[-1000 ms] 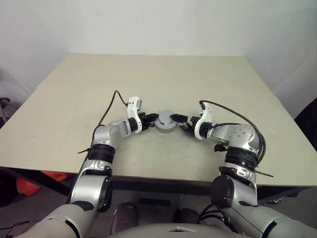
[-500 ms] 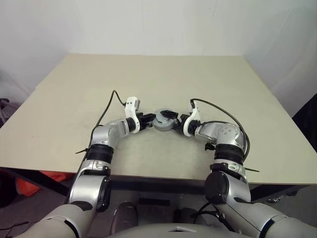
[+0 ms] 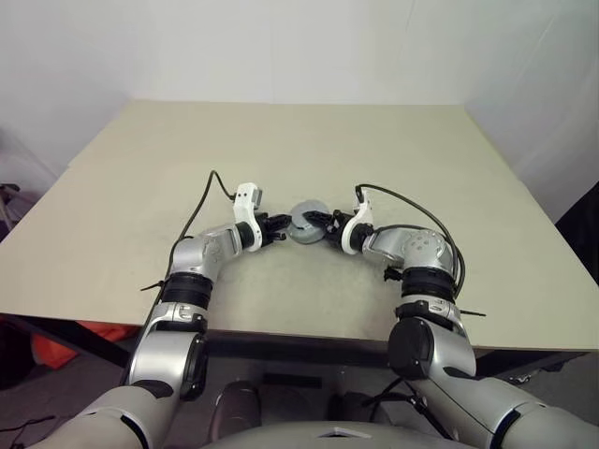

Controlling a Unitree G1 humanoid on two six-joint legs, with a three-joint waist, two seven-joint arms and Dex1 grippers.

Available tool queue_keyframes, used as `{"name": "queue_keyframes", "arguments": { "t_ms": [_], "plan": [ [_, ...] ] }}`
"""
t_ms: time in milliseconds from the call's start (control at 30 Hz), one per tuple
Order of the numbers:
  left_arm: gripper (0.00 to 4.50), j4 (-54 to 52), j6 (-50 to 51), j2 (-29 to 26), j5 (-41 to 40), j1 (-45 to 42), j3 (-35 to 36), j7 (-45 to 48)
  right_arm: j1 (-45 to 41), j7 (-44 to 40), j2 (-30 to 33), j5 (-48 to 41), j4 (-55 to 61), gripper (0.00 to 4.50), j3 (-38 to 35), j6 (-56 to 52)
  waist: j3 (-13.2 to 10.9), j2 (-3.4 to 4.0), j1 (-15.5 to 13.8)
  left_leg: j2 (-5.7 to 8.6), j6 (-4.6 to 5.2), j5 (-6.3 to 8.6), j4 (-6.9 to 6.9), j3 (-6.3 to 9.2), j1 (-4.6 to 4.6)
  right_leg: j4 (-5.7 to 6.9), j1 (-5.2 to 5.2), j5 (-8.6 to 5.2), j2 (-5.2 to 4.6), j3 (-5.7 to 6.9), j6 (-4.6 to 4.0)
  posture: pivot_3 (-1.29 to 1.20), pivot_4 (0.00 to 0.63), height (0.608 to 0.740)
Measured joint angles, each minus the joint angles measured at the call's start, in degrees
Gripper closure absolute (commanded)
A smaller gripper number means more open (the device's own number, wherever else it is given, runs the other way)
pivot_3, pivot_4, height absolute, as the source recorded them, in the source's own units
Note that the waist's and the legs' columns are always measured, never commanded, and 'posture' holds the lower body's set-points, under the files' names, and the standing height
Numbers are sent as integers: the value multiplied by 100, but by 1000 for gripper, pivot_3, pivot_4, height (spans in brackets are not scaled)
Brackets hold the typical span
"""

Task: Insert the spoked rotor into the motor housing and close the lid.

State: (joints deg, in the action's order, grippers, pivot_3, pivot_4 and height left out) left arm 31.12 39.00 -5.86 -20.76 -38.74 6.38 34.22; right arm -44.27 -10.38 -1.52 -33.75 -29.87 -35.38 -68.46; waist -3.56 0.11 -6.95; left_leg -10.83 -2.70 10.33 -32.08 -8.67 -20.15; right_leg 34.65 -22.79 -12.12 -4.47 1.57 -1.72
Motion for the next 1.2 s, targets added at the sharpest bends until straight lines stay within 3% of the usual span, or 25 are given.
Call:
{"name": "queue_keyframes", "arguments": {
  "t_ms": [233, 467, 633, 900, 1200],
  "plan": [
    [4500, -42, 17, -12, -573, 43, 667, 6, -399, 567, -82, -823, -332, 2471, -1040, 267, -9, 4, 15, -2, -2, -3, -9, 0, -90, 10, -90, 12, 11, 2, -17, 0, 0, 740],
    [4500, -618, 776, -11, -2357, 351, 2300, -271, -986, 622, -350, -2066, 21, 2471, -1240, 234, -9, 4, 93, -8, 18, 8, -15, 3, -154, 13, -143, 23, 26, 34, -25, 0, 0, 740],
    [2890, -1256, 1296, 228, -3562, 757, 2946, -623, -991, 829, -466, -2377, 94, 2471, -1022, -32, -11, 0, 105, -11, 36, 20, -39, 3, -174, 11, -142, 13, 23, 41, -42, 0, 0, 740],
    [140, -1761, 1800, 402, -4817, 962, 3032, -958, -989, 932, -495, -2615, 120, 2471, -486, -349, -17, -9, 115, -15, 13, 7, -65, 6, -165, 17, -129, 23, 23, 36, -30, 0, 0, 740],
    [39, -1217, 1778, 435, -5166, 546, 2762, -1117, -831, 929, -473, -2723, 313, 2471, 49, -612, -19, -13, 90, -10, -7, -5, -73, 12, -166, 17, -125, 56, 24, 27, 10, 0, 0, 740]
  ]
}}
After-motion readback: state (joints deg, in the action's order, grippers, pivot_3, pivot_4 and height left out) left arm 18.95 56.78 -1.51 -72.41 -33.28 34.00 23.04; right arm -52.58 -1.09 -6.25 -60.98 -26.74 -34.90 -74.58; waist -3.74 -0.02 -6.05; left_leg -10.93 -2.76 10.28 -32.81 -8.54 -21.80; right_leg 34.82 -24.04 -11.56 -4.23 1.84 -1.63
